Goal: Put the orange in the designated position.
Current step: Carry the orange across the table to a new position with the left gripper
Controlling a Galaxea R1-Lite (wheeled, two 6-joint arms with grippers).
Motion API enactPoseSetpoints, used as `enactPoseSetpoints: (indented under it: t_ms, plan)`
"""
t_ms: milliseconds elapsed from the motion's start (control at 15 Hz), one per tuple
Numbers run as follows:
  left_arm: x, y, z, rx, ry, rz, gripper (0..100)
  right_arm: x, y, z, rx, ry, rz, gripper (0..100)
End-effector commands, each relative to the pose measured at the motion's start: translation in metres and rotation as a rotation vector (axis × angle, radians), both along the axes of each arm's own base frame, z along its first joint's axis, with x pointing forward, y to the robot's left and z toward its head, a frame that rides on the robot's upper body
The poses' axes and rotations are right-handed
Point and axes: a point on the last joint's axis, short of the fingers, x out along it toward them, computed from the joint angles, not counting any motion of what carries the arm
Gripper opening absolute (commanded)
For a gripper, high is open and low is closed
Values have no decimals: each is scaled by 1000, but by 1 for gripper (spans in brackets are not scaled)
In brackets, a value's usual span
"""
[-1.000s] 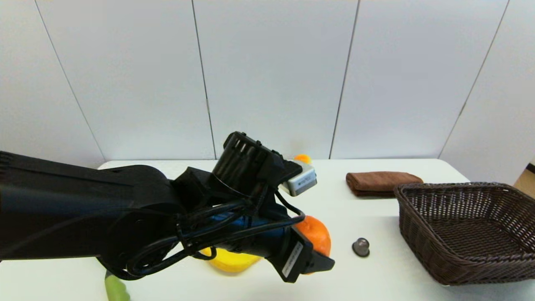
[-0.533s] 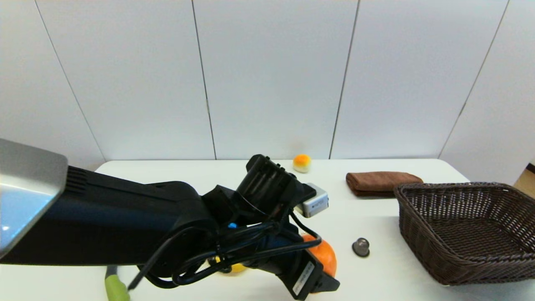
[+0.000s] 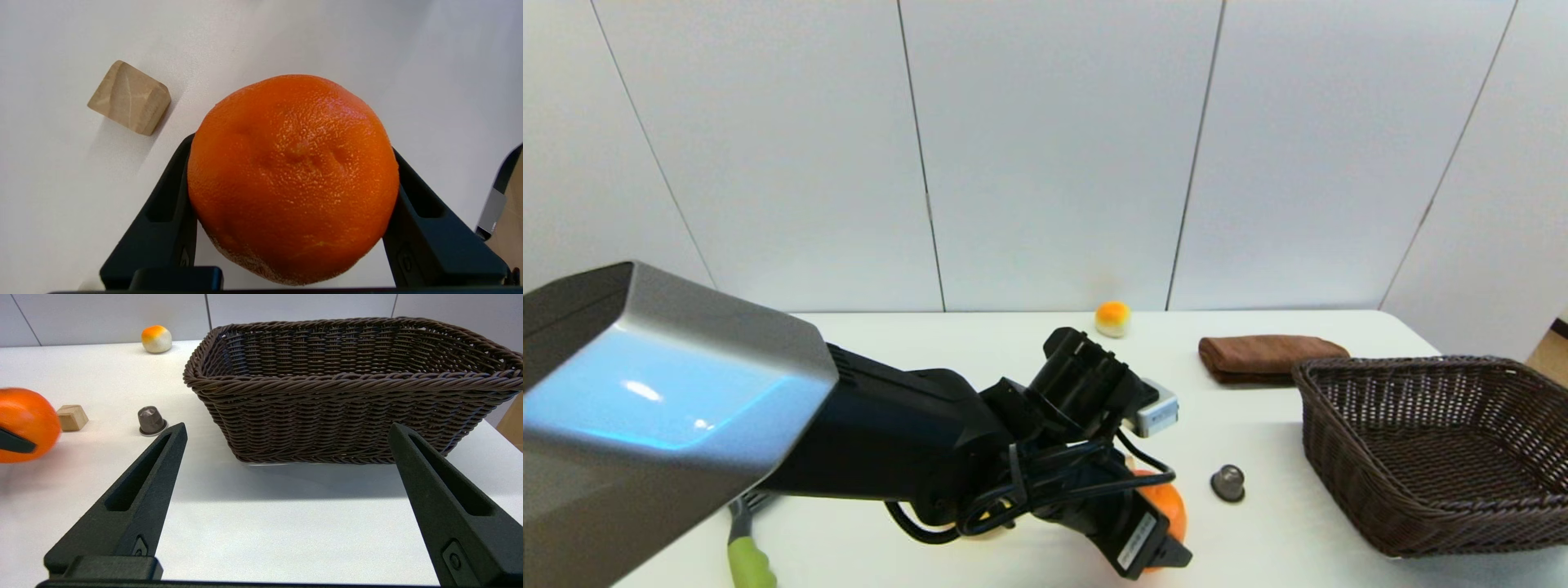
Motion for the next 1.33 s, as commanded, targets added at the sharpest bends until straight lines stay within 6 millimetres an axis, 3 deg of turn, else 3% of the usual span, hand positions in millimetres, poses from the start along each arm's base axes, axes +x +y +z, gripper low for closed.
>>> enactPoseSetpoints:
  t_ms: [67, 1067, 1333]
  plan:
    - [7, -9, -17, 11, 8, 3, 0, 0, 0, 0, 0, -1, 0, 100]
    - [3, -4, -17, 13, 15, -1, 0, 0, 0, 0, 0, -1, 0, 100]
    - [2, -1, -6, -11, -3, -1, 0, 0, 0, 0, 0, 1, 0, 100]
